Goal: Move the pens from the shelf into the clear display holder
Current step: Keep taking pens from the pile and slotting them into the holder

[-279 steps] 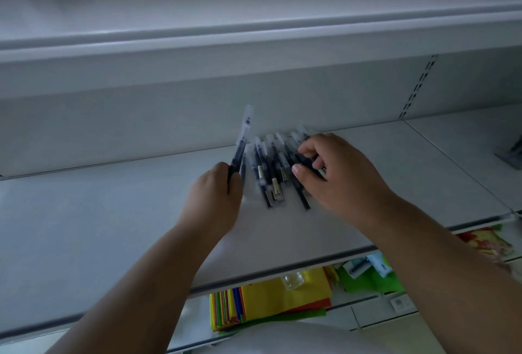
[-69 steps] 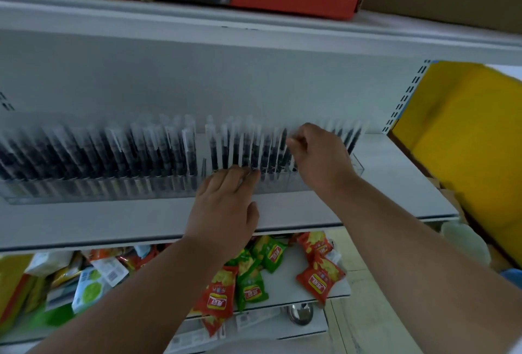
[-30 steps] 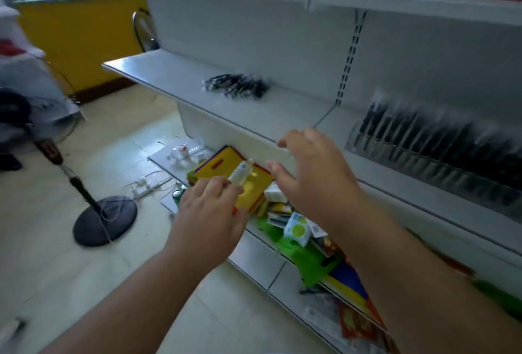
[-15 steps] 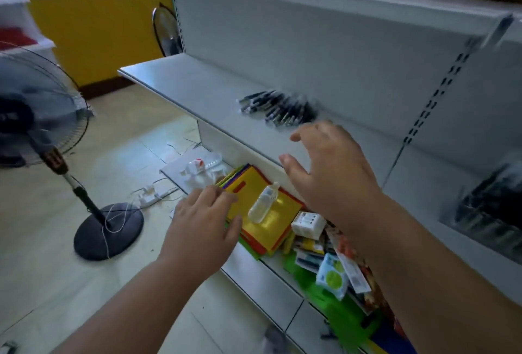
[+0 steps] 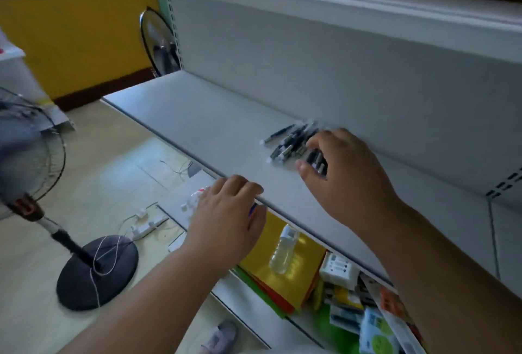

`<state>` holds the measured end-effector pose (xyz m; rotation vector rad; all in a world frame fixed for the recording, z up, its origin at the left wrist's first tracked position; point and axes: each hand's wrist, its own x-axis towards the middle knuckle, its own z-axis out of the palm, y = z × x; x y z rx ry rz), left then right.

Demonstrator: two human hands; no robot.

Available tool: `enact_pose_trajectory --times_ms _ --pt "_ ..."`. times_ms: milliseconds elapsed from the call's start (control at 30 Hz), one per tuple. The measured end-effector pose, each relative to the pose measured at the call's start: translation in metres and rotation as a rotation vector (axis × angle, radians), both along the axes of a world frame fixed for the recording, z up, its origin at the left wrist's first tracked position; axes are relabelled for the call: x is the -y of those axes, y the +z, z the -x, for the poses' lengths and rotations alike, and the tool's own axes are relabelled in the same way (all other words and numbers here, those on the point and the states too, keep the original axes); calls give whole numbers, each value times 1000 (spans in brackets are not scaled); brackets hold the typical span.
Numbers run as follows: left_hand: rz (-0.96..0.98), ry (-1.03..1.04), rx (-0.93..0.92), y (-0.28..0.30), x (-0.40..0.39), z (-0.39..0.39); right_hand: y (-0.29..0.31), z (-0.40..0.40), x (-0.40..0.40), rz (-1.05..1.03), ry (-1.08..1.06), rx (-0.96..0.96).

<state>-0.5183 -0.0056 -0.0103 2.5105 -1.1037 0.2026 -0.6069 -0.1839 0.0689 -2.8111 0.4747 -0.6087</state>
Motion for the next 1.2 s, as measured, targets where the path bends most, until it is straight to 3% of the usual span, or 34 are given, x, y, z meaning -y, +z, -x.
enact_pose_trajectory --times_ms 300,467,733,1200 --pt "-27 -317 -35 13 53 -134 -1 -73 -13 0 -301 19" --pt "-73 -322 -100 15 88 -173 -7 -77 -22 -60 -449 -30" --pt "-236 -386 -144 11 121 -180 -5 -74 -32 -67 -587 -12" --pt "-279 -381 -17 12 119 -195 -5 -79 -38 -72 -605 60"
